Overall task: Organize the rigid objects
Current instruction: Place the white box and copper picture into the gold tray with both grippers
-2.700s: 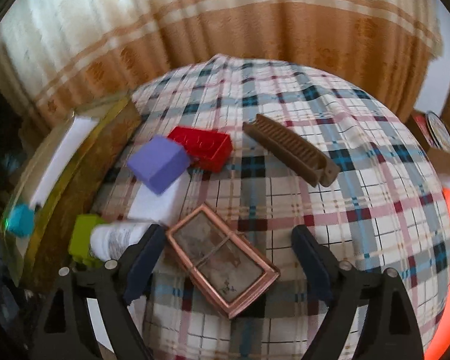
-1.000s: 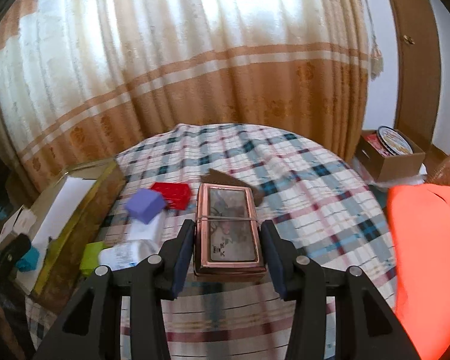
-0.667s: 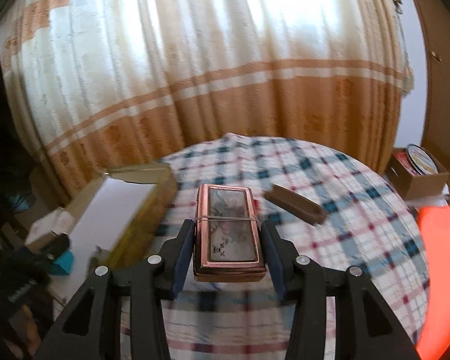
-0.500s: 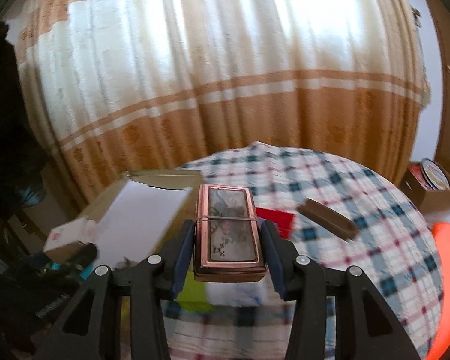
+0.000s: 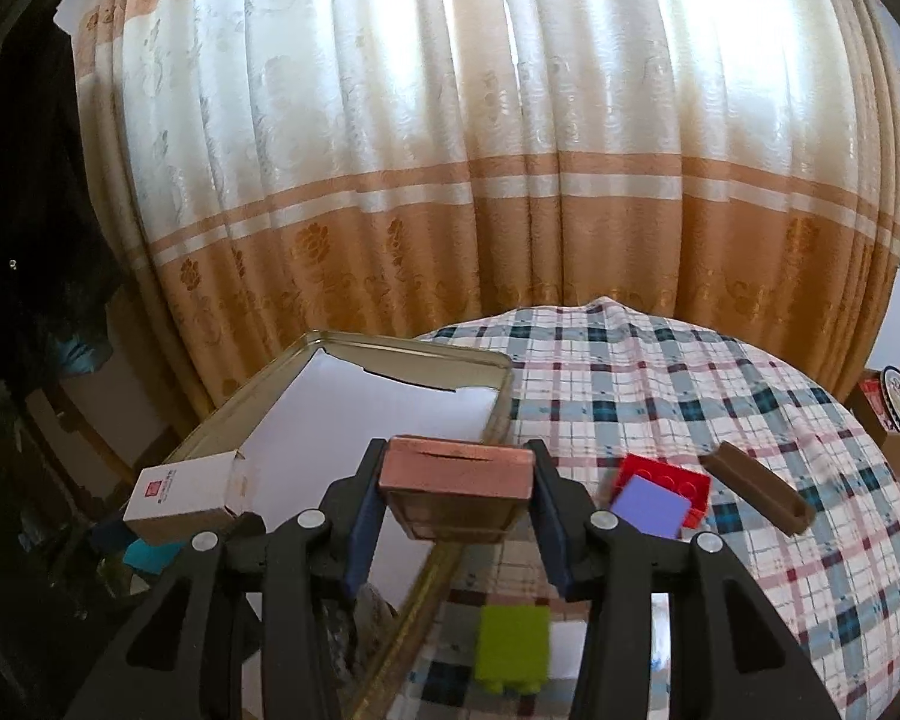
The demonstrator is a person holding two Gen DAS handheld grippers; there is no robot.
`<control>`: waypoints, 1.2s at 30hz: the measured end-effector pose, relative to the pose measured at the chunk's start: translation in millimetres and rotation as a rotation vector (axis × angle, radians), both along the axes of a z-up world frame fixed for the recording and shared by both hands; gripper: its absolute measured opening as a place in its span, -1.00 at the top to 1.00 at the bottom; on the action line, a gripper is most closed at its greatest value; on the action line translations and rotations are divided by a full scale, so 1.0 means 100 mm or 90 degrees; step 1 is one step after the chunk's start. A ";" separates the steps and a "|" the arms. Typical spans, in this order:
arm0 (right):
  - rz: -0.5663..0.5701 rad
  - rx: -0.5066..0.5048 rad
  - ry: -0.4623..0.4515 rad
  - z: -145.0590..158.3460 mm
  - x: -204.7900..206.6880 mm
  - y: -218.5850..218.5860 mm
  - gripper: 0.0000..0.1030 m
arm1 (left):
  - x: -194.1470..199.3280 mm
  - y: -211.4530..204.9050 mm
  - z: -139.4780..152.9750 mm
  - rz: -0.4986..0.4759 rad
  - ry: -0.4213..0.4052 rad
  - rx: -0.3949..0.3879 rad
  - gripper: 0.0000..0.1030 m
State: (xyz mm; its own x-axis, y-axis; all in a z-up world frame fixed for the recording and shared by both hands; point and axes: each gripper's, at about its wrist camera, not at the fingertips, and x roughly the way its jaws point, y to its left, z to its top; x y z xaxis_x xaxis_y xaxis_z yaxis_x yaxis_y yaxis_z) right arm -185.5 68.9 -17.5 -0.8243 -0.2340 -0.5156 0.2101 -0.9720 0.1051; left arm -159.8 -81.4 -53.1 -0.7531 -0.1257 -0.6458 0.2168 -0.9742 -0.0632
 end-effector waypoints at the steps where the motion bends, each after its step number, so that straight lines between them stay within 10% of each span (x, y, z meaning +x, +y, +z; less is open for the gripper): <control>1: 0.002 0.003 -0.003 -0.01 -0.03 -0.03 0.08 | -0.02 -0.01 -0.01 0.002 -0.003 0.002 -0.59; 22: 0.086 -0.064 -0.082 -0.14 -0.47 -0.34 0.01 | -0.17 -0.06 -0.05 0.022 -0.016 -0.004 -0.61; 25: 0.068 -0.084 -0.048 -0.11 -0.37 -0.24 -0.42 | -0.14 -0.06 -0.03 0.031 -0.007 0.001 -0.71; 36: -0.106 -0.056 0.114 -0.01 0.24 0.29 -0.59 | 0.04 0.13 0.03 0.063 0.086 -0.068 -0.99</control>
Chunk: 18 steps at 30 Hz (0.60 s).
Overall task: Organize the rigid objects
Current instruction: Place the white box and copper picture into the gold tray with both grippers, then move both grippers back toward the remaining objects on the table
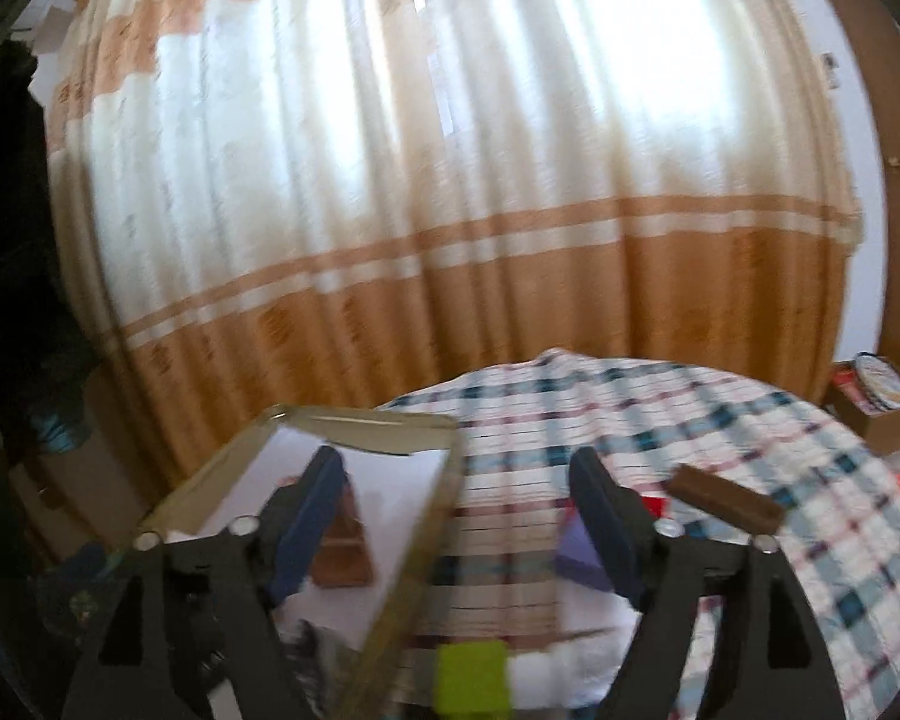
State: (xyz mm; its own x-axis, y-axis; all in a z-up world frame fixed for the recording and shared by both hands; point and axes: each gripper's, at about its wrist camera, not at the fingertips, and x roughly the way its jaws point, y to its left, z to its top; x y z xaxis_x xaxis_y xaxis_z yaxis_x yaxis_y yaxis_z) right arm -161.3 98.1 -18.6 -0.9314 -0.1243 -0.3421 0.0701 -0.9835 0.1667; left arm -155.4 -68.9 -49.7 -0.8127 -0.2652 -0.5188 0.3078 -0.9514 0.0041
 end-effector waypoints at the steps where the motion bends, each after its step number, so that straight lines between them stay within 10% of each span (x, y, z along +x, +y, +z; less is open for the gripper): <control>1: -0.017 0.007 0.008 -0.01 0.05 0.05 -0.60 | 0.01 0.02 0.00 -0.002 0.004 0.002 -0.99; 18: -0.145 0.088 0.090 -0.01 0.51 0.51 -0.69 | 0.13 0.55 0.09 -0.066 0.059 -0.030 -0.99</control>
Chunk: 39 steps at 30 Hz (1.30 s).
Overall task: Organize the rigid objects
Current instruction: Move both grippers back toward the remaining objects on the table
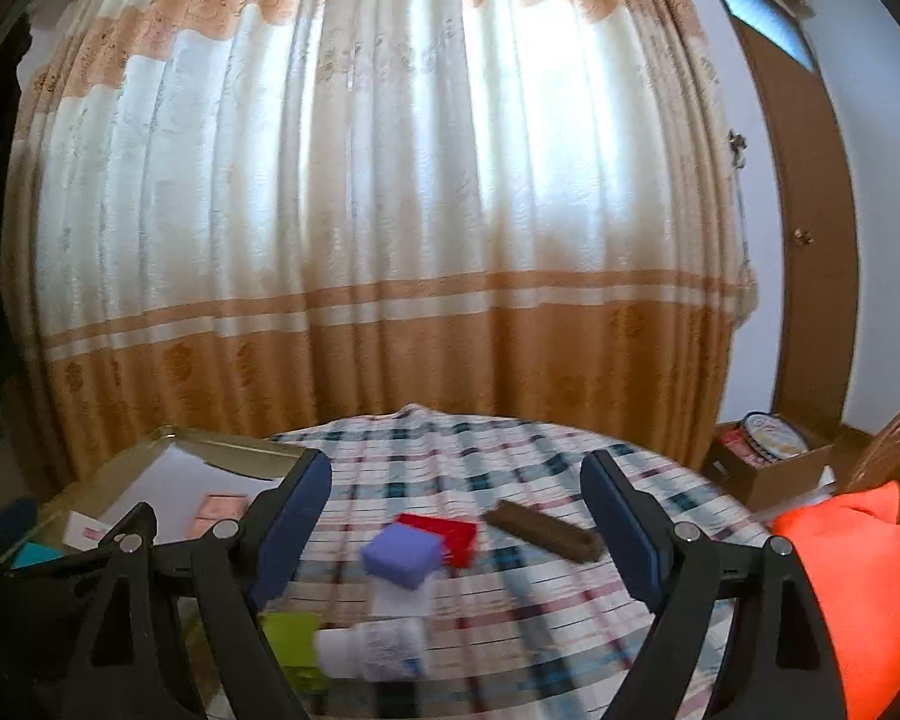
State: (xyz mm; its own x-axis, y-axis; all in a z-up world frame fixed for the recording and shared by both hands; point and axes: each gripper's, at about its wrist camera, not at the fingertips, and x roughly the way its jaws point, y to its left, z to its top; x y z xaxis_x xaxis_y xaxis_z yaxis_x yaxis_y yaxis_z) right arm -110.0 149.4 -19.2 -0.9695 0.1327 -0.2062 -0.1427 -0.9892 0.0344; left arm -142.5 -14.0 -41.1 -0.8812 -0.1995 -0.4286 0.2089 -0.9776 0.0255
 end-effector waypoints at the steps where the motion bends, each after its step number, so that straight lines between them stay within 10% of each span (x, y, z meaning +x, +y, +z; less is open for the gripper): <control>1: -0.006 -0.005 -0.002 0.00 0.01 0.05 -0.69 | 0.01 0.04 0.00 -0.009 0.001 -0.002 -0.99; 33: -0.095 -0.188 -0.016 -0.13 0.21 0.75 -0.81 | 0.13 0.45 -0.05 -0.056 -0.022 -0.042 -0.99; 39: -0.098 -0.125 -0.008 -0.07 0.26 0.74 -0.81 | 0.16 0.51 -0.03 -0.070 -0.014 -0.054 -0.99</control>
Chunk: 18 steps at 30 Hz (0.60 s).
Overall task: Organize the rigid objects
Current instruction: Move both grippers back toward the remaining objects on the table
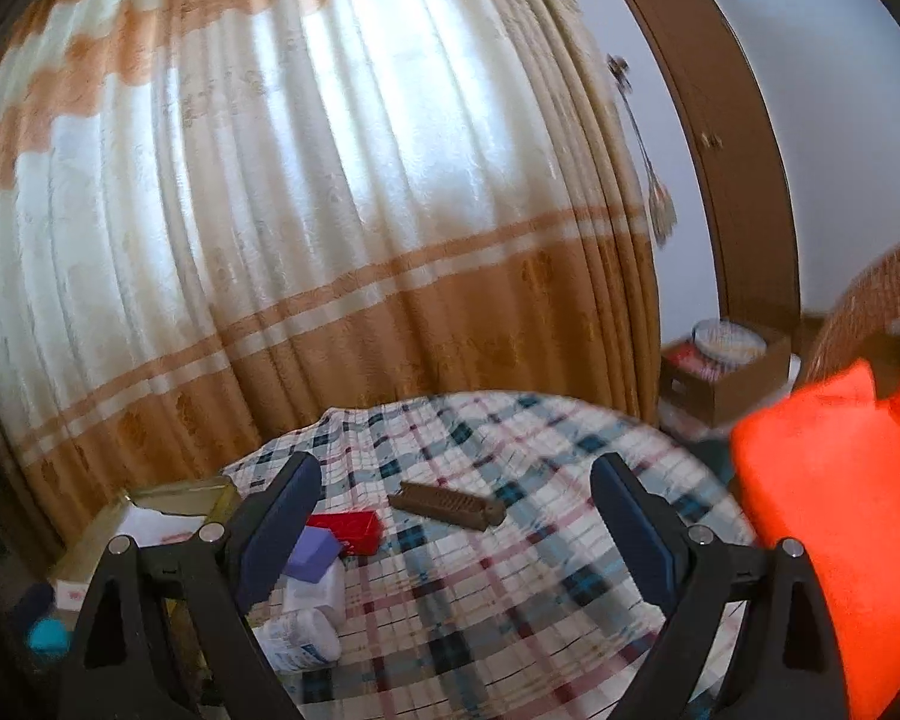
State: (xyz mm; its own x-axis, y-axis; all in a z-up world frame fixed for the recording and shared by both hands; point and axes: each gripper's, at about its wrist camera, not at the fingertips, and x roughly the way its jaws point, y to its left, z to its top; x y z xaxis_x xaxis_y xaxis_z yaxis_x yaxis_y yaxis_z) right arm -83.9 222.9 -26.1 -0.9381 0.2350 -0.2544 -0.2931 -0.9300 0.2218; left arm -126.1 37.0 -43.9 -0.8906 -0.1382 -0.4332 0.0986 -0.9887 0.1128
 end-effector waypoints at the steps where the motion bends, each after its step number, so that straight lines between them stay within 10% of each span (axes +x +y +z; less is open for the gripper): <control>1: -0.003 0.014 0.002 0.02 0.01 0.00 -0.81 | 0.00 0.00 0.01 -0.005 0.002 0.003 -0.99; 18: -0.049 -0.007 -0.023 -0.01 -0.01 0.45 -0.81 | 0.03 0.16 -0.04 -0.086 -0.039 0.038 -0.98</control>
